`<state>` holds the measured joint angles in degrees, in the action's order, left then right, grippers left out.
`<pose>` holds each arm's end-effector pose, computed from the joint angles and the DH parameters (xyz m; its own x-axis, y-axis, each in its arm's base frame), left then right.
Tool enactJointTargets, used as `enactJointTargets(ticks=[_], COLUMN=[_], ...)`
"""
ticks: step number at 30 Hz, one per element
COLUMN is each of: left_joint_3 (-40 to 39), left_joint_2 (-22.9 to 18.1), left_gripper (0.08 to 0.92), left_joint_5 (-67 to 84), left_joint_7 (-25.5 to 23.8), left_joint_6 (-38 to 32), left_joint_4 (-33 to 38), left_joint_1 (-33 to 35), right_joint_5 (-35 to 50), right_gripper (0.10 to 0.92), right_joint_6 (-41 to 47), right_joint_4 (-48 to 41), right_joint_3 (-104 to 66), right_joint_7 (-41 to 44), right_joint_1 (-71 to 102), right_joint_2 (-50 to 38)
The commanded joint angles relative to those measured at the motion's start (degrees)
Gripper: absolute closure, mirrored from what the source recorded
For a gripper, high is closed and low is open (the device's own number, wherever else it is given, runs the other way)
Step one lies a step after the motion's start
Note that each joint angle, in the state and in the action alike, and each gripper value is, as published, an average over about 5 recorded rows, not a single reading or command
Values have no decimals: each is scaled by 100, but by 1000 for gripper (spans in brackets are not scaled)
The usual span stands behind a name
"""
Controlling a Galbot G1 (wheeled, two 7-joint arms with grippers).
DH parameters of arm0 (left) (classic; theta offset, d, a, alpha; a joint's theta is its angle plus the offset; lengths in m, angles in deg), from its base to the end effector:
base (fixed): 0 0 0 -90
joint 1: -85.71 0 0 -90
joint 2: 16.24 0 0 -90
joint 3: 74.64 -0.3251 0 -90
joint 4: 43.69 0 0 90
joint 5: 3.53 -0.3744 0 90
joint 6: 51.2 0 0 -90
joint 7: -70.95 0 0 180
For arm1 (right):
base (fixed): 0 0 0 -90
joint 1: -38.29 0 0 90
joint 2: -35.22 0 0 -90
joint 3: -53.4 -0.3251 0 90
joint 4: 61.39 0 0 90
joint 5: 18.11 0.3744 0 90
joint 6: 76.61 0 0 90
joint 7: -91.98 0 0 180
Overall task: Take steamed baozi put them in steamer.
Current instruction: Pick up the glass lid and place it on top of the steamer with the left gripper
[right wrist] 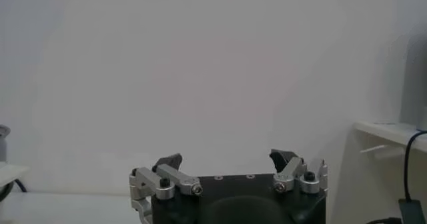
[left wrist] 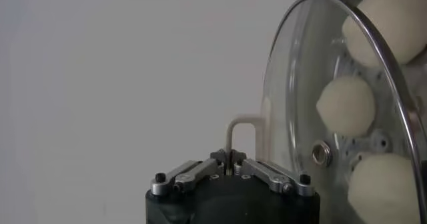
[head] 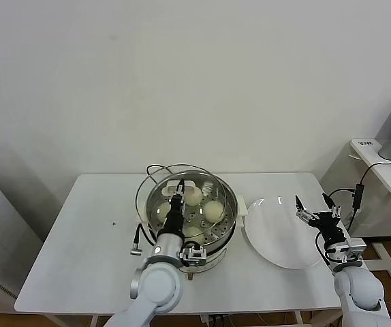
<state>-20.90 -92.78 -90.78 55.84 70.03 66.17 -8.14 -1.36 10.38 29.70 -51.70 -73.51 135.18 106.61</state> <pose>0.2995 -0.1565 -0.2213 -0.9911 0.1229 -0.0506 -0.0533 -0.0185 0.9984 0.3264 -0.1939 -0.3116 -0.9997 -0.0125 -0.0230 -0.0111 0.9982 -0.0592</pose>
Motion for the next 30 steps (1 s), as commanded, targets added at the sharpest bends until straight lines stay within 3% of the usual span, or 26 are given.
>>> enactJointTargets(ticks=[1,30], left_joint_3=[-158,-230], left_joint_2=[-104,-214], left_gripper=[897,897], left_joint_5=[1,291], left_joint_7=[29,289], left_joint_6=[-2,54], left_joint_4=[-145,-455], left_joint_1=[-53,-12], right_joint_5=[1,1], right_gripper=[203,203], right_joint_6=[6,1], right_joint_4=[-5,23], right_joint_3=[0,-81], right_joint_7=[-2,16], right_joint_1=[-18,39], right_joint_2=[0,-16])
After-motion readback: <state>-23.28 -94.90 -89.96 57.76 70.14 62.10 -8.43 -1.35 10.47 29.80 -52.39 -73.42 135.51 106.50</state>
